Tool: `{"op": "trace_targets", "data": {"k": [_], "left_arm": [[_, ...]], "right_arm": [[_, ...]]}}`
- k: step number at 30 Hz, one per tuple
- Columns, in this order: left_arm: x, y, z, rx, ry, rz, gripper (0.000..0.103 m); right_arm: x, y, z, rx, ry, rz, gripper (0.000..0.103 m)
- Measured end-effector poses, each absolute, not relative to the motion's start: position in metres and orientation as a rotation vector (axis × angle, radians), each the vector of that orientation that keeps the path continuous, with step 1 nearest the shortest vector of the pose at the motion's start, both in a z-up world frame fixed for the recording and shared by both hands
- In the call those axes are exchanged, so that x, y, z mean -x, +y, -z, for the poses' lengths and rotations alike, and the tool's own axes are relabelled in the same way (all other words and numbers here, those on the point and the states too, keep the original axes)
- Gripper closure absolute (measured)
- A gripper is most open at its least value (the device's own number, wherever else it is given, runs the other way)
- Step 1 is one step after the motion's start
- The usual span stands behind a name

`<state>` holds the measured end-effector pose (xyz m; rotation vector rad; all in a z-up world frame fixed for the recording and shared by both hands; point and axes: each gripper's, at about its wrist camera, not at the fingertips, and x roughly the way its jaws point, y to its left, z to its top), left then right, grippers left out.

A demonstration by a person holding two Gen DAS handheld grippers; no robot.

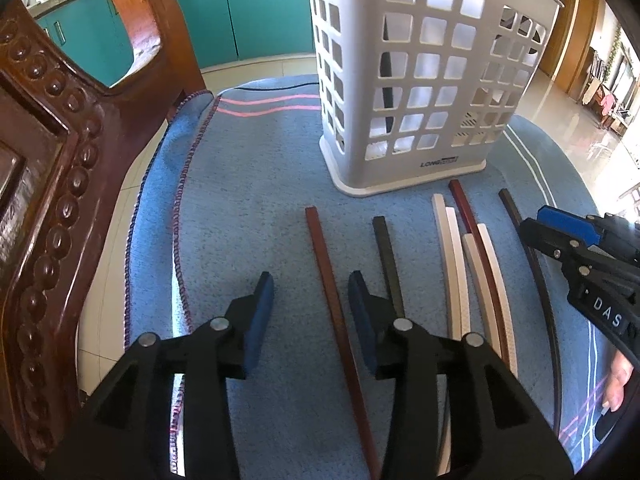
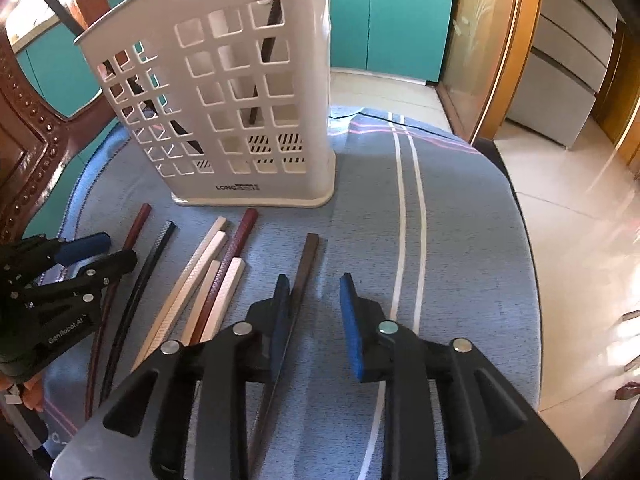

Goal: Organize utensils

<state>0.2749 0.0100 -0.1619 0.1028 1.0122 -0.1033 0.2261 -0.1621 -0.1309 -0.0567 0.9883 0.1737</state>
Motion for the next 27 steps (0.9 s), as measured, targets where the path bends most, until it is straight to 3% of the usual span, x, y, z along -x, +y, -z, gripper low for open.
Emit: {"op": "trace_targets", "data": {"k": [27], "left_arm": [[-0.287, 0.008, 0.161, -0.103, 1.004, 0.069, 0.048]], "right_arm": [[-0.216, -0.145, 0.142, 0.12, 0.954, -0.112, 0.061]]}}
